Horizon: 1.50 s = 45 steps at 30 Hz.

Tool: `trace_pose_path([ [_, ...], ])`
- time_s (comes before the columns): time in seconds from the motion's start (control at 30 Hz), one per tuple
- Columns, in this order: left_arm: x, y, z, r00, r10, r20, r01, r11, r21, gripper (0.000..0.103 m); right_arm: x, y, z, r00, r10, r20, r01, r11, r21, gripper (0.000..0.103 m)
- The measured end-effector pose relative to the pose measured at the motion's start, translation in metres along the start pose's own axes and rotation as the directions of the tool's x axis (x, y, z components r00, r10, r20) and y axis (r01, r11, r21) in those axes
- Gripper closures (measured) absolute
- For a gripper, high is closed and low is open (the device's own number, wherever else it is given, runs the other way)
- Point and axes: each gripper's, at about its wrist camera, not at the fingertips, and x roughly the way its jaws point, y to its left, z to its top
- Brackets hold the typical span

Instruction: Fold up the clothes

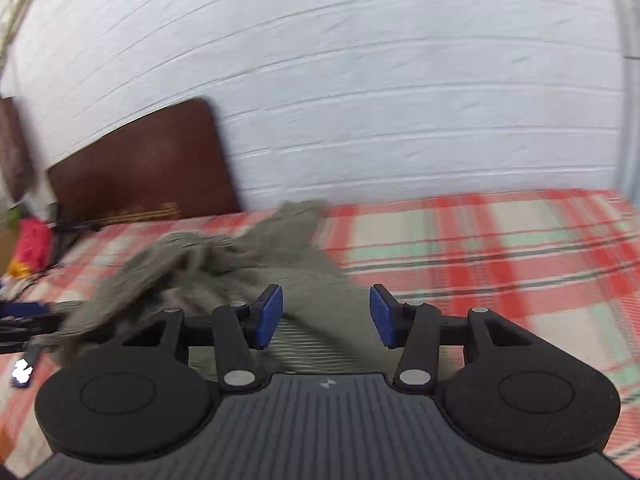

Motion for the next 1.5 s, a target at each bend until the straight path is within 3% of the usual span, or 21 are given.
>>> trace_pose_path([
  [0.17, 0.05, -0.049, 0.022, 1.0, -0.012, 0.015, 0.01, 0.993, 0.117, 0.039, 0.02, 0.035, 0.0, 0.995, 0.08, -0.053, -0.083, 0.995, -0.053, 0.05],
  [0.3, 0.092, -0.057, 0.025, 0.997, 0.07, -0.022, -0.066, 0.987, 0.15, 0.039, 0.015, 0.038, -0.001, 0.995, 0.08, -0.061, -0.083, 0.994, -0.064, 0.044],
  [0.33, 0.098, -0.053, 0.025, 0.996, 0.076, -0.038, -0.07, 0.988, 0.134, 0.048, 0.014, 0.037, -0.001, 0.995, 0.074, -0.062, -0.078, 0.995, -0.065, 0.044],
  [0.4, 0.1, -0.034, 0.025, 0.996, 0.042, -0.074, -0.038, 0.998, 0.056, 0.096, 0.013, 0.037, -0.002, 0.995, 0.071, -0.068, -0.076, 0.995, -0.069, 0.044],
  [0.47, 0.091, -0.012, 0.025, 0.997, 0.04, -0.067, -0.043, 0.998, -0.038, 0.097, 0.016, 0.036, -0.002, 0.994, 0.077, -0.075, -0.082, 0.994, -0.072, 0.044],
  [0.6, 0.054, 0.028, 0.023, 0.985, 0.171, -0.006, -0.17, 0.977, -0.128, 0.098, 0.033, 0.046, 0.001, 0.987, 0.124, -0.104, -0.133, 0.988, -0.084, 0.044],
  [0.67, 0.043, 0.042, 0.016, 0.968, 0.253, -0.004, -0.251, 0.96, -0.126, 0.098, 0.044, 0.054, 0.002, 0.981, 0.153, -0.119, -0.165, 0.982, -0.092, 0.044],
  [0.77, 0.04, 0.064, -0.002, 0.924, 0.378, -0.057, -0.382, 0.915, -0.129, 0.098, 0.064, 0.067, 0.009, 0.97, 0.2, -0.136, -0.214, 0.972, -0.1, 0.044],
  [0.83, 0.04, 0.08, -0.014, 0.912, 0.394, -0.114, -0.409, 0.897, -0.169, 0.098, 0.082, 0.078, 0.015, 0.965, 0.215, -0.151, -0.232, 0.967, -0.105, 0.044],
  [1.0, 0.03, 0.084, -0.036, 0.918, 0.368, -0.147, -0.39, 0.906, -0.167, 0.098, 0.13, 0.1, 0.024, 0.972, 0.151, -0.178, -0.178, 0.973, -0.145, 0.044],
  [1.03, 0.03, 0.083, -0.038, 0.92, 0.362, -0.148, -0.383, 0.909, -0.163, 0.098, 0.139, 0.1, 0.024, 0.97, 0.144, -0.194, -0.172, 0.976, -0.136, 0.049],
  [1.07, 0.03, 0.081, -0.039, 0.922, 0.356, -0.15, -0.378, 0.912, -0.159, 0.098, 0.147, 0.099, 0.024, 0.967, 0.142, -0.211, -0.17, 0.978, -0.122, 0.06],
  [1.1, 0.03, 0.079, -0.04, 0.923, 0.354, -0.151, -0.376, 0.914, -0.155, 0.098, 0.151, 0.097, 0.026, 0.961, 0.156, -0.229, -0.18, 0.979, -0.091, 0.1],
  [1.13, 0.03, 0.077, -0.041, 0.922, 0.356, -0.152, -0.378, 0.913, -0.151, 0.098, 0.151, 0.094, 0.028, 0.958, 0.167, -0.234, -0.186, 0.981, -0.062, 0.099],
  [1.33, 0.035, 0.071, -0.04, 0.924, 0.353, -0.151, -0.372, 0.918, -0.133, 0.097, 0.077, 0.058, 0.064, 0.992, 0.127, 0.028, -0.127, 0.992, 0.011, 0.1],
  [1.5, 0.036, 0.06, -0.035, 0.93, 0.338, -0.141, -0.355, 0.927, -0.119, 0.096, 0.003, 0.014, 0.087, 0.969, 0.038, 0.242, -0.053, 0.997, 0.056, 0.1],
])
